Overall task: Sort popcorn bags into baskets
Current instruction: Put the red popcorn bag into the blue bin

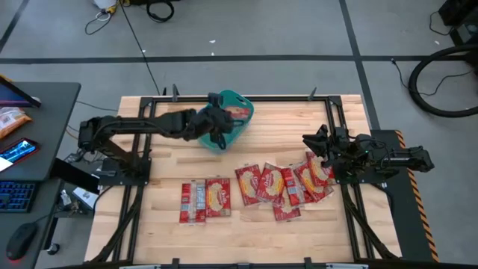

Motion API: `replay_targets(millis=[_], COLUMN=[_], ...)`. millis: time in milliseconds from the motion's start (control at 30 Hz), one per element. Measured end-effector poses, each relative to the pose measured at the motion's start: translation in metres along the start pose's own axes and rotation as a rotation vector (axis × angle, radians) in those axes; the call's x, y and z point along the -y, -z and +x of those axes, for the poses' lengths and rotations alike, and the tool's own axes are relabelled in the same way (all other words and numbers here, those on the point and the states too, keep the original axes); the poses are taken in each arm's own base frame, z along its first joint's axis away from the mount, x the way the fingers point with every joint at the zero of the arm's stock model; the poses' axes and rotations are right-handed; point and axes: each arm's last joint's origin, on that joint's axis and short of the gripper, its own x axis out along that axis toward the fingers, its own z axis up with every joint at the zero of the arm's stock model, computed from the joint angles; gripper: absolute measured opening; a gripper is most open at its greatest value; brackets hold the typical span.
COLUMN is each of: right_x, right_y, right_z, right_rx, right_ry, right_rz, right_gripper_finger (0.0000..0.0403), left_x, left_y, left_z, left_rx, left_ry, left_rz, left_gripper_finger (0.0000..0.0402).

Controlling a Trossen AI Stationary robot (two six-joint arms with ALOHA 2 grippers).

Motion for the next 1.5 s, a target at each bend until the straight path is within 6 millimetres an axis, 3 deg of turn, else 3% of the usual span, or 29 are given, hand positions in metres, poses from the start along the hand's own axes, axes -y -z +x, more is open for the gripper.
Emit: replay_targets(millis=[433, 867, 1033, 1133, 1300, 1500], right_x=[0.0, 0.0, 0.0, 0.0, 0.0, 0.0], right_y=[0.0, 0.0, 0.0, 0.0, 0.0, 0.0], right_z=[0.0, 0.0, 0.0, 0.0, 0.0, 0.0], right_rx=[0.0, 0.0, 0.0, 0.0, 0.0, 0.0], right_ry=[0.0, 0.0, 0.0, 0.0, 0.0, 0.0], right_rz=[0.0, 0.0, 0.0, 0.0, 0.0, 0.0], right_gripper_finger=[0.0112, 0.0112, 0.0112, 0.0112, 0.0112, 0.0112], left_x=[-0.029, -0.032, -0.03, -0.027, -0.019, -0.015], left_y=[0.043, 0.059, 0.061, 0.06, 0.055, 0.035], left_z=[0.03, 0.035, 0.035, 0.033, 0.028, 0.012], left_rx=[-0.019, -0.02, -0.032, -0.043, -0.043, 0.006], left_ry=[0.148, 0.244, 0.263, 0.283, 0.312, 0.233], left_rz=[0.189, 0.423, 0.407, 0.386, 0.351, 0.203], left_gripper_finger=[0.0002, 0.0005, 0.0007, 0.0026, 0.0093, 0.0151])
